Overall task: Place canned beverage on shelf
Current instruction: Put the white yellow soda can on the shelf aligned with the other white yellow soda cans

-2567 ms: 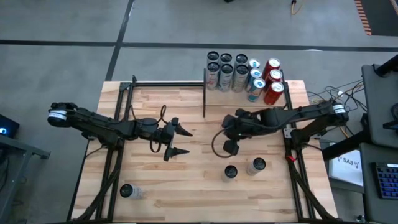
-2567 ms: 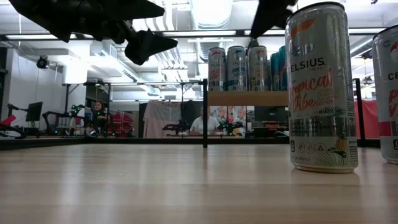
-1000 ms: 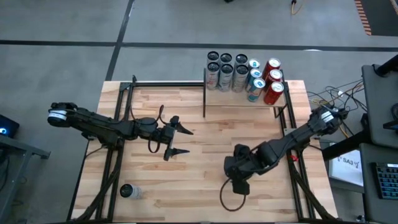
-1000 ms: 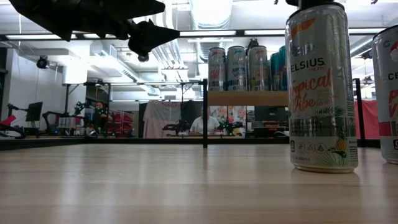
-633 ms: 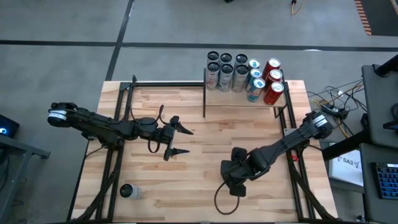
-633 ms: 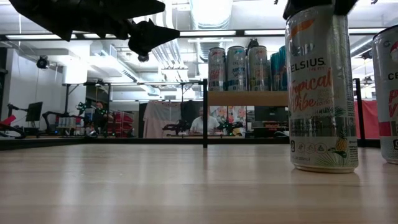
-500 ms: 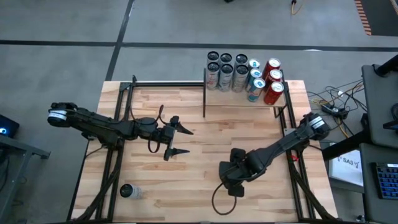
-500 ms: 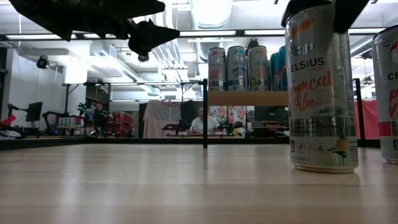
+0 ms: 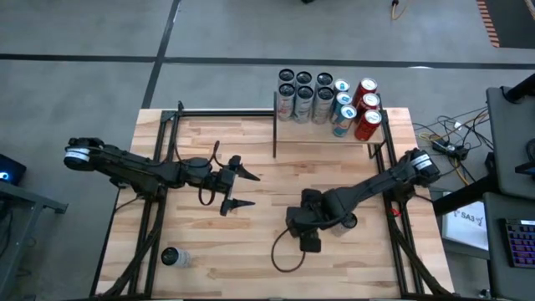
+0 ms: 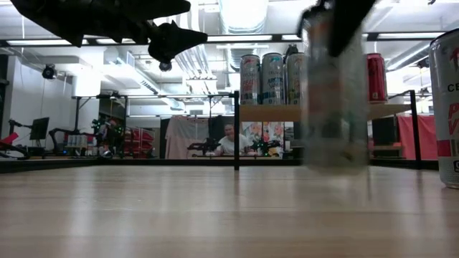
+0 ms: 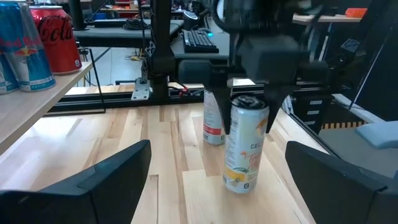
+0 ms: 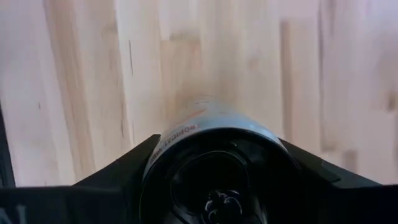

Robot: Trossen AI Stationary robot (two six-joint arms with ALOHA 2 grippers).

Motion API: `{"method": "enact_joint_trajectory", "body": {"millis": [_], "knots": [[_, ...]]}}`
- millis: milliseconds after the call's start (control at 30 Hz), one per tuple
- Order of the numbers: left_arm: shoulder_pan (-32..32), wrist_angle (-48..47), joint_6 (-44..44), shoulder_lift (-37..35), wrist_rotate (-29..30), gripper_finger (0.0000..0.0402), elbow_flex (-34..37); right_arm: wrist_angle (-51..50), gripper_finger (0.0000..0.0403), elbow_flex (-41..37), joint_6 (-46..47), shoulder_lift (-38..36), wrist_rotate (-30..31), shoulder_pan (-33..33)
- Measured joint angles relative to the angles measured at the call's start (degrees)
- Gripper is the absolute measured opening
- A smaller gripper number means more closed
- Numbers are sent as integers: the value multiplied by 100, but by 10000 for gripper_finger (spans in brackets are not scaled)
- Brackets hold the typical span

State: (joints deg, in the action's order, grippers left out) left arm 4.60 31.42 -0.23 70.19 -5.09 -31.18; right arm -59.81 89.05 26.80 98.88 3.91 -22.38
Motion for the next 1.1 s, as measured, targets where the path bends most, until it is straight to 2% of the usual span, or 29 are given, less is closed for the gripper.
{"method": "enact_joint_trajectory", "body": {"millis": [100,233,433,633,1000,1100], "knots": [[11,-7,0,0,-25,356,0,72,239,192,-511,-20,90,189],[9,-12,20,0,-76,356,0,433,239,271,-1232,-19,508,424],[13,7,168,48,-642,356,2,935,239,294,-2359,-29,1153,703],[13,215,156,427,-608,356,3,1706,239,294,-3260,-29,1284,869],[-35,752,111,1194,-550,356,7,1910,239,276,-3692,-29,1199,939],[-70,748,105,1305,-332,356,7,2201,239,286,-3735,-29,1272,943]]}}
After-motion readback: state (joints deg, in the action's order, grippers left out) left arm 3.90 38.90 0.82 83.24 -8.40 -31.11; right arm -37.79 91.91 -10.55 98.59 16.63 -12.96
